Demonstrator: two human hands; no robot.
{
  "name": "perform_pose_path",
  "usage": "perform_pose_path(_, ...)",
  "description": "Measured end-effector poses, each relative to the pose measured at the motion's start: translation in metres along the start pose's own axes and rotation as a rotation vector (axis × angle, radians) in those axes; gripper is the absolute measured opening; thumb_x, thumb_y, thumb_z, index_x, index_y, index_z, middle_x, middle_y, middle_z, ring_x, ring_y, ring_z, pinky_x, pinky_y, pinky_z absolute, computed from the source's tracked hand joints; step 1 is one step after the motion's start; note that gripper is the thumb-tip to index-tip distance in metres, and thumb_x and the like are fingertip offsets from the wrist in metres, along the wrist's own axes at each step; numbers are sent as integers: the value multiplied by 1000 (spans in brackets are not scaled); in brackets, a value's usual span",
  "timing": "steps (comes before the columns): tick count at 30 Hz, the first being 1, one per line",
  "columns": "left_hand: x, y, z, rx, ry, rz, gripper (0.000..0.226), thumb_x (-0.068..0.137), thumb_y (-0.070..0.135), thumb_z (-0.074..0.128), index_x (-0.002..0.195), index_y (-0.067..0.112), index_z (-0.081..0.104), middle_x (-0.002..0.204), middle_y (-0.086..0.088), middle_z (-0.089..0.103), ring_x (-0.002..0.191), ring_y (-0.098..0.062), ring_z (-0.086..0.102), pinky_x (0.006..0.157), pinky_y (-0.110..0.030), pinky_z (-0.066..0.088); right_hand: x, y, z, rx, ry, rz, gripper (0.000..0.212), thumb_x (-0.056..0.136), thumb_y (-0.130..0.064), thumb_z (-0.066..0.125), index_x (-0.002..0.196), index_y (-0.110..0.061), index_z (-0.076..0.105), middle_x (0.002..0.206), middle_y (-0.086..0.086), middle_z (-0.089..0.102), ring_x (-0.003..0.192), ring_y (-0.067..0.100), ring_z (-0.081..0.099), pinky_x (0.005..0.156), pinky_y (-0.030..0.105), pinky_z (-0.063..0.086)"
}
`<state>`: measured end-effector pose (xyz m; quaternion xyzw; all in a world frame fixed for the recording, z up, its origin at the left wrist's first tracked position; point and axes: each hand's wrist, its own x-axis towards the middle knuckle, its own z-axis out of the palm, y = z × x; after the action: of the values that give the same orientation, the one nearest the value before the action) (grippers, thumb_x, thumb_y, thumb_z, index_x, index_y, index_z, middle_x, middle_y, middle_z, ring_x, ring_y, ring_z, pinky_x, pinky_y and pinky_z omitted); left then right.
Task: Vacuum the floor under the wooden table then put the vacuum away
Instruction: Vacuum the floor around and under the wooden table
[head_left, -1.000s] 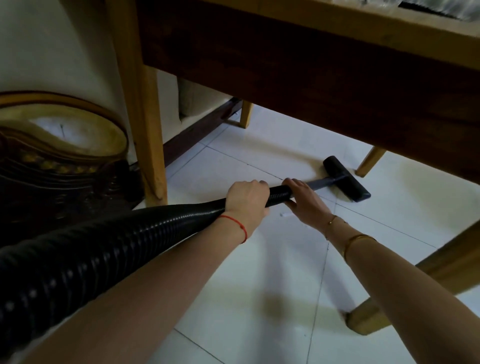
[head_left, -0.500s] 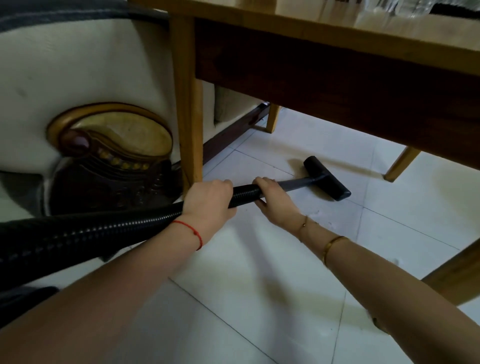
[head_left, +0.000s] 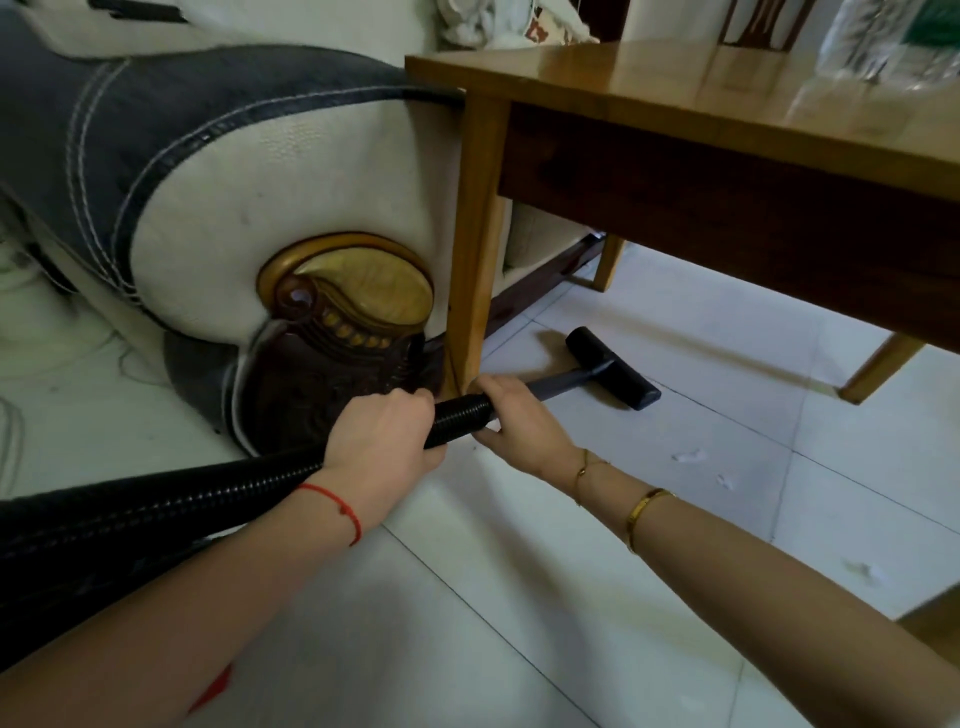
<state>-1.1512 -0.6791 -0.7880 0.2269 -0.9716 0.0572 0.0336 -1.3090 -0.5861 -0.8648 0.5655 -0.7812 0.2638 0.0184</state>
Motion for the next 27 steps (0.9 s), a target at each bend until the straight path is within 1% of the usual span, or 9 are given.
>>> perform_pose_path(3, 6, 11, 4, -69, 10, 0, 31, 88, 43, 56, 104, 17, 54, 94, -2, 65, 84, -22, 67, 64, -29, 44, -3, 7, -6, -64, 6, 21, 31, 77, -23, 68, 103, -18, 52, 95, 1, 58, 88, 18, 50, 76, 29, 44)
perform_pose_path(4, 10, 16, 6, -89, 15, 1, 31, 88, 43, 57, 103, 17, 53, 94, -2, 66, 83, -22, 67, 64, -29, 44, -5, 12, -9, -79, 10, 29, 31, 77, -23, 67, 104, -18, 52, 95, 1, 58, 87, 17, 50, 73, 27, 42)
perform_pose_path(7, 29, 39, 14, -109, 20, 10, 29, 88, 41, 57, 103, 16, 54, 93, -3, 66, 83, -23, 67, 64, -30, 45, -9, 38, -18, -109, -10, 72, 21, 80, -20, 65, 97, -16, 54, 89, -2, 54, 80, 14, 45, 63, 19, 30)
perform_pose_path(11, 63, 76, 33, -110, 1, -1, 31, 89, 41, 56, 106, 15, 53, 91, -3, 63, 80, -23, 65, 61, -31, 44, -8, 91, -29, -90, -91, 103, 18, 81, -12, 65, 95, -12, 55, 90, 3, 55, 78, 15, 45, 68, 23, 34)
perform_pose_path(14, 92, 99, 50, -148, -15, -18, 30, 89, 39, 56, 104, 13, 53, 92, -4, 62, 80, -22, 63, 61, -30, 43, -5, 130, -37, -87, -158, 101, 19, 82, -8, 64, 99, -10, 56, 95, 6, 56, 81, 15, 46, 70, 22, 33)
perform_pose_path(16, 111, 113, 59, -168, -11, -5, 30, 89, 38, 57, 104, 13, 53, 94, -4, 63, 83, -22, 64, 59, -28, 41, -2, 155, -40, -94, -166, 104, 21, 84, -10, 63, 103, -9, 56, 98, 6, 56, 84, 17, 47, 70, 23, 32)
perform_pose_path(18, 128, 124, 65, -186, -6, 11, 30, 89, 37, 58, 105, 13, 54, 96, -4, 64, 85, -22, 65, 59, -28, 41, 1, 176, -42, -90, -169, 129, 22, 86, -12, 63, 107, -12, 55, 101, 5, 55, 87, 18, 49, 73, 25, 34)
perform_pose_path(22, 156, 139, 74, -182, 8, 15, 29, 89, 36, 56, 106, 12, 54, 96, -5, 64, 84, -23, 65, 58, -28, 40, 13, 208, -47, -129, -189, 163, 22, 87, -14, 63, 107, -18, 53, 104, 0, 55, 90, 13, 47, 77, 22, 34)
perform_pose_path(27, 182, 150, 81, -213, 9, 2, 29, 90, 34, 57, 107, 11, 56, 98, -6, 63, 86, -24, 65, 61, -28, 41, 24, 234, -52, -144, -229, 166, 23, 87, -13, 63, 107, -17, 52, 106, 2, 56, 94, 18, 52, 80, 24, 35)
